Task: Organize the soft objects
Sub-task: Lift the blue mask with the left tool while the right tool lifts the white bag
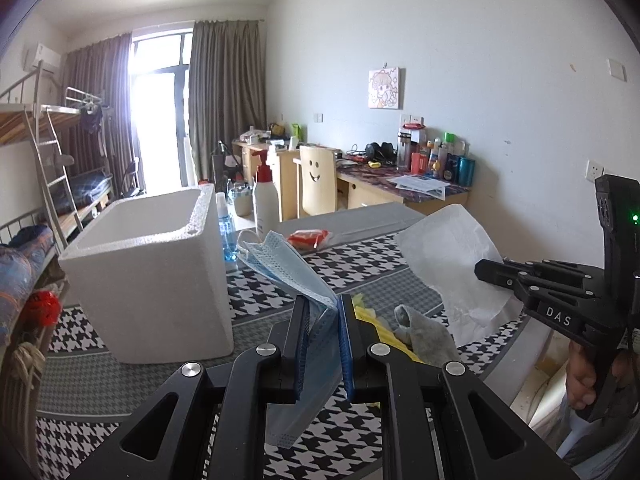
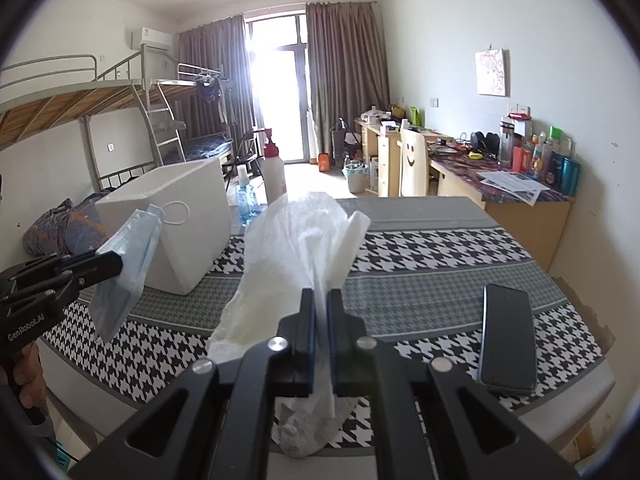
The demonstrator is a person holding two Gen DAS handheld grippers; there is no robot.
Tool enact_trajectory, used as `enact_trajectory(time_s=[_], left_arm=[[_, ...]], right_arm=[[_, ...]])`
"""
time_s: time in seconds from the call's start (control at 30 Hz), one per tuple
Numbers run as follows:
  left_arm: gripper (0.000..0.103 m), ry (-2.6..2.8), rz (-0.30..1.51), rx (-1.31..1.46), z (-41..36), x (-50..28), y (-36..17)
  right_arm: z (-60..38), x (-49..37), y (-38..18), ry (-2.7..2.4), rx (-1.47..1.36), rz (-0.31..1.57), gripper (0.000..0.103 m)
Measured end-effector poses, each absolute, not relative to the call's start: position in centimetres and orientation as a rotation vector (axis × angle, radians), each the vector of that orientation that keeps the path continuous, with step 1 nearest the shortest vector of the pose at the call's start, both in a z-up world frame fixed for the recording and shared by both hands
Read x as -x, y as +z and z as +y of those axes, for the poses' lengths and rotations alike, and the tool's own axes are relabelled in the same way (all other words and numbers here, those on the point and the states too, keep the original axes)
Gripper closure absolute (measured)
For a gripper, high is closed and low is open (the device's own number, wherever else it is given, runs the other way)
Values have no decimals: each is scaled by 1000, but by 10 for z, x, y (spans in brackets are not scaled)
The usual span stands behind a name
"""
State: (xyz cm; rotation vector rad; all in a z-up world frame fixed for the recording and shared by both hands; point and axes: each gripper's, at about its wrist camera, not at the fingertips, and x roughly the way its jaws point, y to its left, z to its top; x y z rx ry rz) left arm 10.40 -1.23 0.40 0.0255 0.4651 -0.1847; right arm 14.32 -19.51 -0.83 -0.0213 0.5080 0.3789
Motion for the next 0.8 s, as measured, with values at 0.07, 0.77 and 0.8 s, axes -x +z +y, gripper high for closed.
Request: enact_trajectory(time_s=[0.07, 0.77, 0.8], left_arm=[[88, -184, 457, -30, -13, -105, 7], [88, -169, 390, -30, -5, -127, 35], [88, -168, 388, -29, -4, -127, 35]], right_arm=[[-193, -146, -7, 387, 21, 505, 95], [-176, -165, 17, 446, 26, 439, 95], [-175, -166, 18, 448, 26, 438, 95]])
